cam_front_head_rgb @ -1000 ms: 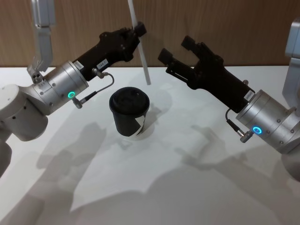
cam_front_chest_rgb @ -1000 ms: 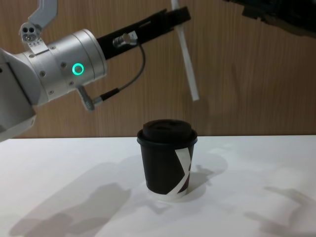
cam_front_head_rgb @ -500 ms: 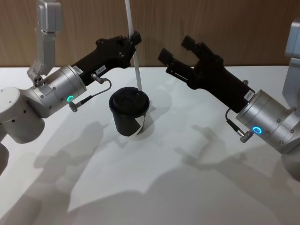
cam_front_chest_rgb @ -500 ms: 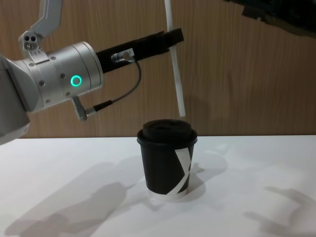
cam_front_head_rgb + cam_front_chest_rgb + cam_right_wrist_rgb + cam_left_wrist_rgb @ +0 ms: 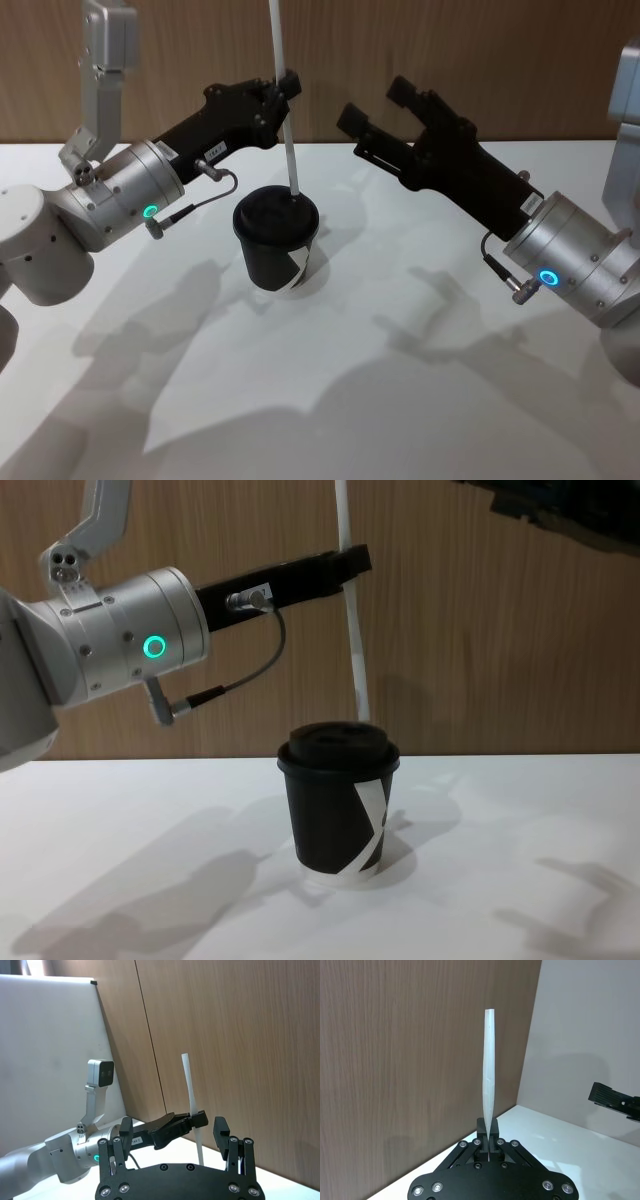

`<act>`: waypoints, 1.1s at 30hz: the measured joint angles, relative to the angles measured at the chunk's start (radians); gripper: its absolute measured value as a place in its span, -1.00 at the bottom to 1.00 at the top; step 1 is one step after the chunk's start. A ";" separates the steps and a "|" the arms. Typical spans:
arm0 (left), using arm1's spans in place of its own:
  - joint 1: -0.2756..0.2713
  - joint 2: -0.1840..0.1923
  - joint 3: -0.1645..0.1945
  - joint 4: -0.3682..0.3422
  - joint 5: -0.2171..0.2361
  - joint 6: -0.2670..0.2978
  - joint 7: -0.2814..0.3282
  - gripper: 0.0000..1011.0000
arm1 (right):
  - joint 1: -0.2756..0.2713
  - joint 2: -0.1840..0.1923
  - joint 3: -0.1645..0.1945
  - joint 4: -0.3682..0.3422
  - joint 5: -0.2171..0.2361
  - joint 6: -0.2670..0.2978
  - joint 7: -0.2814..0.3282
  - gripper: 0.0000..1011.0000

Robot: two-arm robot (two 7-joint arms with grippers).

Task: Pick up the straw with one hand, pass it to the other hand, and insert it into the cup.

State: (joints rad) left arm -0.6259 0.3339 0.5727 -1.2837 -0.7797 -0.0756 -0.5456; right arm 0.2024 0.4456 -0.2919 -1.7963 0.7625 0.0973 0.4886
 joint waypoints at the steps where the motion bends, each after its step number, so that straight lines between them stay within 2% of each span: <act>1: 0.000 0.000 0.000 -0.001 0.002 0.000 0.000 -0.99 | 0.000 0.000 0.000 0.000 0.000 0.000 0.000 0.98; 17: 0.007 0.005 -0.012 -0.014 0.016 0.006 -0.001 -0.98 | 0.000 0.000 0.000 0.000 0.000 0.000 0.000 0.98; 33: 0.000 0.000 -0.017 0.003 0.028 0.024 -0.021 -0.98 | 0.000 0.000 0.000 0.000 0.000 0.000 0.000 0.98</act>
State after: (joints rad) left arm -0.6255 0.3341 0.5561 -1.2806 -0.7516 -0.0511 -0.5661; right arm 0.2024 0.4456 -0.2919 -1.7963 0.7626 0.0973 0.4887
